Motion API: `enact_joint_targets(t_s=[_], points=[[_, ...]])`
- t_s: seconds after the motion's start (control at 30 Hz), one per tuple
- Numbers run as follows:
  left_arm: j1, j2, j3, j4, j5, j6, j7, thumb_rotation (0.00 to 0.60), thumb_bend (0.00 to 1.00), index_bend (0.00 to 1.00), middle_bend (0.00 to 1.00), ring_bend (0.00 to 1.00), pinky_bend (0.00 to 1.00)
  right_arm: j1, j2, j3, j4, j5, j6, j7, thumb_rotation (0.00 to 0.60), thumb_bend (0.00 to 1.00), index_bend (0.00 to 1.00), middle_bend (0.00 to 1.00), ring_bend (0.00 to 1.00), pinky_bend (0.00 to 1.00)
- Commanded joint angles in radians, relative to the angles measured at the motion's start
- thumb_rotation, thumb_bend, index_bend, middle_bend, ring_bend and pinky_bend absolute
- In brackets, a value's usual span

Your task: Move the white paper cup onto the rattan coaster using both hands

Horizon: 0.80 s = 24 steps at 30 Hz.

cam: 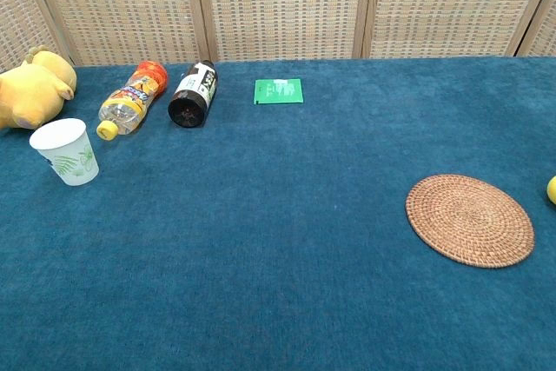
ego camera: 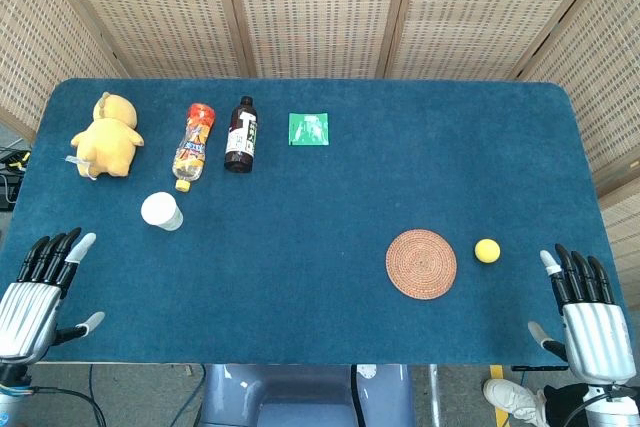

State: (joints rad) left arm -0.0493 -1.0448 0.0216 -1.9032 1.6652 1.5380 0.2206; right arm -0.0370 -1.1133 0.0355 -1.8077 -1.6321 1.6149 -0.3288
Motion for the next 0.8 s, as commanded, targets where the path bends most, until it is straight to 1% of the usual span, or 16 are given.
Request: enact_joint_targets(t_s=[0.03, 0.23, 0.37, 0.43, 0.53, 0.63, 0.7, 0.73, 0.8], points=[[0.000, 0.000, 0.000, 0.000, 0.002, 0.000, 0.000, 0.600, 0.13, 0.00, 0.00, 0.00, 0.00, 0.001, 0.001, 0.001, -0.002, 0.008, -0.005, 0.001, 0.600, 0.00, 0.00, 0.00, 0.00, 0.00], [-0.007, -0.005, -0.003, 0.006, -0.002, -0.012, 0.002, 0.600, 0.13, 0.00, 0.00, 0.00, 0.00, 0.001, 0.005, 0.003, -0.008, 0.016, -0.008, 0.002, 0.600, 0.00, 0.00, 0.00, 0.00, 0.00], [-0.049, -0.015, -0.030, 0.028, -0.023, -0.063, 0.000, 0.600, 0.13, 0.00, 0.00, 0.00, 0.00, 0.001, 0.003, 0.005, -0.007, 0.014, -0.002, 0.009, 0.600, 0.00, 0.00, 0.00, 0.00, 0.00], [-0.098, -0.027, -0.061, 0.059, -0.047, -0.119, -0.023, 0.600, 0.12, 0.00, 0.00, 0.00, 0.00, 0.002, 0.001, 0.005, -0.004, 0.015, -0.004, 0.009, 0.600, 0.00, 0.00, 0.00, 0.00, 0.00], [-0.182, -0.034, -0.107, 0.103, -0.087, -0.226, -0.014, 0.600, 0.10, 0.00, 0.00, 0.00, 0.00, 0.007, -0.004, 0.009, 0.001, 0.021, -0.011, 0.008, 0.600, 0.00, 0.00, 0.00, 0.00, 0.00], [-0.281, -0.056, -0.158, 0.156, -0.138, -0.347, 0.054, 0.600, 0.09, 0.00, 0.00, 0.00, 0.00, 0.013, -0.009, 0.018, 0.006, 0.038, -0.020, 0.006, 0.600, 0.00, 0.00, 0.00, 0.00, 0.00], [-0.332, -0.074, -0.178, 0.185, -0.177, -0.420, 0.087, 0.600, 0.09, 0.00, 0.00, 0.00, 0.00, 0.016, -0.011, 0.023, 0.010, 0.054, -0.028, 0.006, 0.600, 0.00, 0.00, 0.00, 0.00, 0.00], [-0.369, -0.091, -0.191, 0.210, -0.209, -0.473, 0.100, 0.600, 0.09, 0.00, 0.00, 0.00, 0.00, 0.019, -0.012, 0.027, 0.012, 0.066, -0.034, 0.007, 0.600, 0.00, 0.00, 0.00, 0.00, 0.00], [-0.421, -0.126, -0.206, 0.265, -0.254, -0.546, 0.117, 0.600, 0.09, 0.00, 0.00, 0.00, 0.00, 0.022, -0.013, 0.033, 0.016, 0.084, -0.042, 0.009, 0.600, 0.00, 0.00, 0.00, 0.00, 0.00]])
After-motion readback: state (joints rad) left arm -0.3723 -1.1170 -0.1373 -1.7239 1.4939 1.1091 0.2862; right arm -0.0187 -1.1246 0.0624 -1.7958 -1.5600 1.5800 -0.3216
